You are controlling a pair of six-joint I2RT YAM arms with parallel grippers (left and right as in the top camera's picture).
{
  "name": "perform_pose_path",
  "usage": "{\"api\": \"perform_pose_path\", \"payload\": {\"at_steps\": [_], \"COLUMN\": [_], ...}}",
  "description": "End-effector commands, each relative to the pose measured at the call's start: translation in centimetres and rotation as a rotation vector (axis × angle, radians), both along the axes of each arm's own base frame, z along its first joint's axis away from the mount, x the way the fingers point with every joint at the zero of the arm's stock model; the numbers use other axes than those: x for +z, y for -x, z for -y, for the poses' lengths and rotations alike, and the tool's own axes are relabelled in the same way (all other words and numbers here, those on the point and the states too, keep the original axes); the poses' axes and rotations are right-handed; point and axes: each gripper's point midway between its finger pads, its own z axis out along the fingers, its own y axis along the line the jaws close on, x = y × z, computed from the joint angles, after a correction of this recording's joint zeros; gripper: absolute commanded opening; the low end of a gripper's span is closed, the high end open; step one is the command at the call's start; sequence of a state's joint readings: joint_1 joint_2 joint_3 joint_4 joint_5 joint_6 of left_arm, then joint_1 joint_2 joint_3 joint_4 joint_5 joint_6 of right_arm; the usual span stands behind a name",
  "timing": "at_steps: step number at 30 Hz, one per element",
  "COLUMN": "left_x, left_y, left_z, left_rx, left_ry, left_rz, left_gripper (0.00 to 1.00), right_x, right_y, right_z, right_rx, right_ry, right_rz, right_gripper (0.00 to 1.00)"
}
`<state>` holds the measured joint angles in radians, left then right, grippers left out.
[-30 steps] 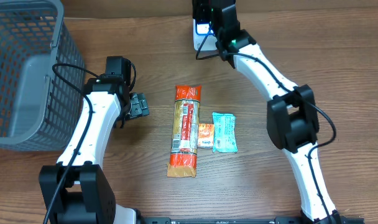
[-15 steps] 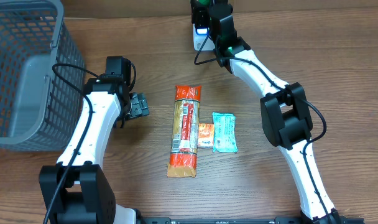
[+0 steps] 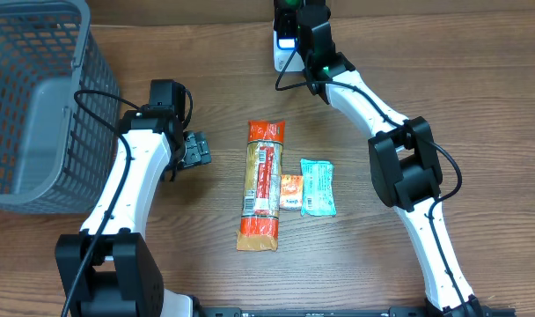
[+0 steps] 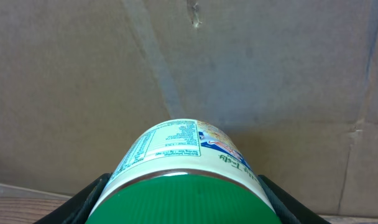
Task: Scan the item barcode
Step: 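Carry the jar to the white scanner and hold its label there, then move the jar back and lower it onto the table right side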
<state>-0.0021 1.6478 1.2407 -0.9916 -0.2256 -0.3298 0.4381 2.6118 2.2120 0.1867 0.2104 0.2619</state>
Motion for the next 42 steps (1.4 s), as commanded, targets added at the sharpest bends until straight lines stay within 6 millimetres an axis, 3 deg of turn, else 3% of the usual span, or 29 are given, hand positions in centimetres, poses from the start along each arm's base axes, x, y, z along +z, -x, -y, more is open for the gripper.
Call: {"api": "perform_pose_path", "payload": {"at_steps": [1,15,32,35,42], "left_x": [0.8,0.8,0.8,0.8,0.8], "left_y": [-0.3,-0.3,-0.3,-0.3,-0.3], "left_z": [-0.3,-0.3,-0.3,-0.3,-0.3], "left_rx": [-0.006,-0.006,-0.006,-0.006,-0.006], "left_ry": [-0.019,-0.019,-0.019,-0.019,-0.019], "left_rz": [0.022,0.022,0.022,0.022,0.022], "left_gripper": [1.0,1.0,1.0,1.0,1.0], "right_x": [1.6,-1.8,0.0,2.2,12.2], "right_y": [-0.5,-1.0,-1.0,-0.7,1.8], "right_z": [0.6,0.4,0.1,0.3,2.2], "right_rx": [-0.022,-0.022,-0.007,-0.007,-0.015], "right_ry": [-0.023,-0.024,-0.053,-0.054,-0.037], "right_rz": [0.038,0.028,0.078,0.081,0.09], "right_gripper": [0.4,0.41,0.37,0.36,0.36]}}
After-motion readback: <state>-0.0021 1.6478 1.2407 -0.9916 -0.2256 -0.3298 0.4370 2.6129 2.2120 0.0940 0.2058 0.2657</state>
